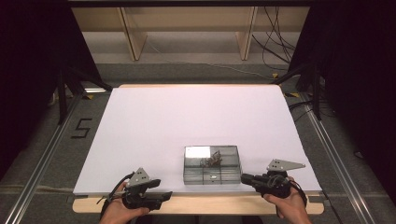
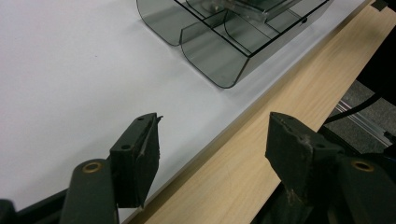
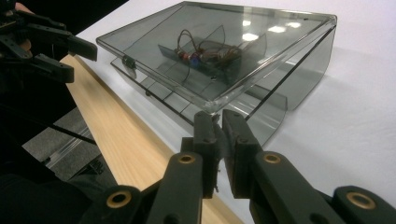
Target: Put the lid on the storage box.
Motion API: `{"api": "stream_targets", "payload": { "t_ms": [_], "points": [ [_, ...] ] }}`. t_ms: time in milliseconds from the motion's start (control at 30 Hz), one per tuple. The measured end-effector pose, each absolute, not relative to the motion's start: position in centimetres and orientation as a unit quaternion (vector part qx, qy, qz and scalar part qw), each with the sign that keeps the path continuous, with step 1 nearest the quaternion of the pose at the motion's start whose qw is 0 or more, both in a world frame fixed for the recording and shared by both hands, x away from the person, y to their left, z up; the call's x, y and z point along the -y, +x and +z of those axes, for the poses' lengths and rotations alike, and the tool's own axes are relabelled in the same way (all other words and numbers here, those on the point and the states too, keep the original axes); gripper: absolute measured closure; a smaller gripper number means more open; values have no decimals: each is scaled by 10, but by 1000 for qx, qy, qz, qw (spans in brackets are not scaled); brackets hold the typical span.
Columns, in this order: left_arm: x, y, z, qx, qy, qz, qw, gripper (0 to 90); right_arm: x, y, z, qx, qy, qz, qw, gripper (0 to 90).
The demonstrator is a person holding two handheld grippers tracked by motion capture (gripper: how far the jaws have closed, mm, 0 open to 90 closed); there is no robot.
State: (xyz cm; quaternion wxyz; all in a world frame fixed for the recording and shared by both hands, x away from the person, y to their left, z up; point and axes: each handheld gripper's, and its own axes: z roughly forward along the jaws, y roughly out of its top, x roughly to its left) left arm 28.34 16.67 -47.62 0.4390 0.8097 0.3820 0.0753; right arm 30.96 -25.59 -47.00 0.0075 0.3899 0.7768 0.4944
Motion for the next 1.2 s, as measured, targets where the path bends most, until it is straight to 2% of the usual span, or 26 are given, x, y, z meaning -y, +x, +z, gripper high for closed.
{"api": "stream_targets", "payload": {
  "t_ms": [67,133,267,367,500,667,800,833,900,967,1100,1167,1200],
  "points": [
    [-167,283,-476,-383,809,73,439,345,258,311,-471,-785,376,491,26,846],
    [-167,283,-476,-382,810,76,438,345,257,307,-470,-781,398,482,7,844],
    [-166,283,-477,-383,809,74,440,358,258,309,-473,-788,377,486,21,844],
    [-167,283,-477,-383,811,72,437,356,256,307,-473,-783,390,485,1,840],
    [-167,283,-477,-388,807,74,439,357,259,307,-474,-789,380,483,17,831],
    [-167,283,-476,-384,812,74,433,356,261,304,-474,-781,395,484,0,827],
    [-167,283,-477,-384,812,75,434,356,265,305,-474,-784,386,486,22,816],
    [-167,283,-477,-384,812,75,433,356,264,303,-473,-776,399,488,5,811],
    [-165,283,-477,-390,805,75,440,355,266,304,-473,-779,392,490,18,772],
    [-164,283,-478,-393,801,73,445,354,268,302,-473,-775,391,496,26,696],
    [-164,284,-479,-384,807,77,442,341,267,298,-470,-782,390,480,73,458],
    [-166,285,-479,-378,816,77,431,332,264,293,-468,-777,406,476,70,392],
    [-166,285,-479,-378,816,77,431,327,266,294,-468,-782,394,474,93,352]
  ]
}}
